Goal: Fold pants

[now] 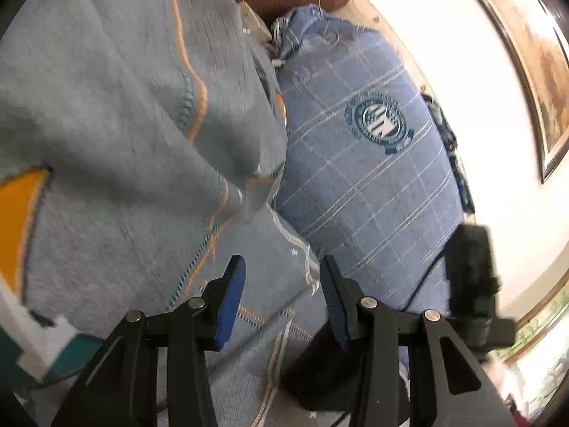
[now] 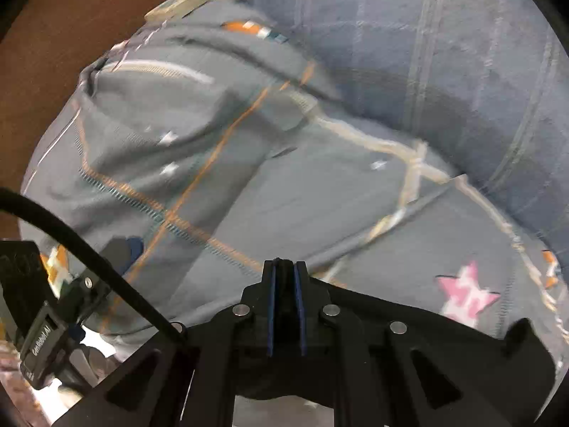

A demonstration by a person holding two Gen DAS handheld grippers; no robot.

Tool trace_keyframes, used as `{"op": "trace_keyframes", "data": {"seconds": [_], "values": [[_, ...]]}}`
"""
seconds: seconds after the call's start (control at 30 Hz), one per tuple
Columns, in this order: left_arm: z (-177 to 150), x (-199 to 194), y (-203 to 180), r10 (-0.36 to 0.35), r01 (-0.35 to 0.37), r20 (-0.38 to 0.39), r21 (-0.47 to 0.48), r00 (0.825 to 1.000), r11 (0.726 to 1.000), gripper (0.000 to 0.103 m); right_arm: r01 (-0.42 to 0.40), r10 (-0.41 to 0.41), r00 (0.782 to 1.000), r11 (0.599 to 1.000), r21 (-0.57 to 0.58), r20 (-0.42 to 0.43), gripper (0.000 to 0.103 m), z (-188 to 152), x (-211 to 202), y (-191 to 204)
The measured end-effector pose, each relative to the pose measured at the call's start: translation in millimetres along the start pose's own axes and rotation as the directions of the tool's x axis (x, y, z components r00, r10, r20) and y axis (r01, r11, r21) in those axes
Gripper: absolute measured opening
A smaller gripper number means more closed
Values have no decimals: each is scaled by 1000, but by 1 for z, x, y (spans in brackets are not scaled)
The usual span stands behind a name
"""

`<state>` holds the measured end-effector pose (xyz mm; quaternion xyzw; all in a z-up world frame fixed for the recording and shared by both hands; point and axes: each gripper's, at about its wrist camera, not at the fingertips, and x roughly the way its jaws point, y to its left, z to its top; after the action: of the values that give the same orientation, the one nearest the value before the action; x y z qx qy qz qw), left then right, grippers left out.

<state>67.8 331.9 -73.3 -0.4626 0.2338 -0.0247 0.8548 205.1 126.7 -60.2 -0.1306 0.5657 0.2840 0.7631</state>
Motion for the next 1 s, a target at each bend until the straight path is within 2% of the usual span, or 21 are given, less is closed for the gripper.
{"op": "trace_keyframes", "data": {"seconds": [0.1, 0.17, 0.2, 0.23, 0.27, 0.33, 0.37, 0.4, 0.43, 0.5, 0.53, 0.6, 0.73, 0.77, 0.87, 0.93, 1.0], "values": [[4, -7, 1, -14, 14, 26, 0, 1000, 1000, 42, -26, 25, 999, 1000, -9, -35, 10, 0, 26, 4], [4, -6, 0, -10, 10, 31, 12, 999, 1000, 42, -34, 35, 998, 999, 25, -51, 19, 3, 46, 0], [3, -4, -2, -2, 1, 27, 23, 1000, 1000, 42, -52, 56, 996, 997, 60, -65, 29, 5, 60, -5], [2, -2, -3, 3, -4, 19, 30, 1000, 1000, 43, -65, 71, 995, 993, 100, -65, 29, 6, 66, -11], [0, 1, -5, 1, -1, 1, 39, 1000, 999, 43, -82, 90, 995, 986, 144, -52, 29, 6, 66, -18], [-2, 7, -8, 9, -8, -15, 61, 1000, 998, 45, -199, 195, 980, 951, 237, 37, 33, 1, 46, -36], [-3, 9, -9, 19, -17, -18, 70, 1000, 997, 47, -219, 207, 976, 943, 251, 74, 34, -4, 33, -44], [-5, 13, -10, 26, -24, -29, 80, 999, 996, 47, -206, 183, 977, 946, 251, 112, 41, -13, 15, -54], [-7, 17, -10, 29, -25, -46, 86, 999, 996, 47, -179, 144, 978, 952, 249, 151, 50, -27, -5, -66], [-12, 23, -12, 42, -35, -73, 95, 996, 995, 47, -143, 87, 973, 955, 261, 215, 56, -64, -39, -92], [-16, 25, -13, 55, -46, -79, 108, 995, 993, 48, -137, 75, 971, 953, 270, 229, 56, -78, -49, -103], [-25, 27, -17, 83, -71, -81, 136, 993, 988, 49, -125, 41, 965, 940, 316, 260, 56, -131, -73, -123], [-50, 30, -24, 185, -167, -75, 200, 980, 965, 50, -118, -6, 959, 902, 416, 284, 56, -231, -98, -148], [-62, 32, -26, 235, -212, -76, 239, 969, 948, 50, -123, -15, 957, 883, 453, 290, 56, -261, -102, -155], [-90, 36, -29, 333, -286, -99, 323, 938, 902, 50, -173, -20, 943, 824, 540, 332, 56, -319, -112, -181], [-105, 34, -33, 383, -324, -99, 370, 918, 871, 50, -204, -56, 924, 766, 610, 379, 56, -362, -128, -210], [-114, 31, -39, 424, -361, -69, 413, 903, 836, 50, -201, -109, 911, 725, 659, 397, 56, -391, -141, -233]]}}
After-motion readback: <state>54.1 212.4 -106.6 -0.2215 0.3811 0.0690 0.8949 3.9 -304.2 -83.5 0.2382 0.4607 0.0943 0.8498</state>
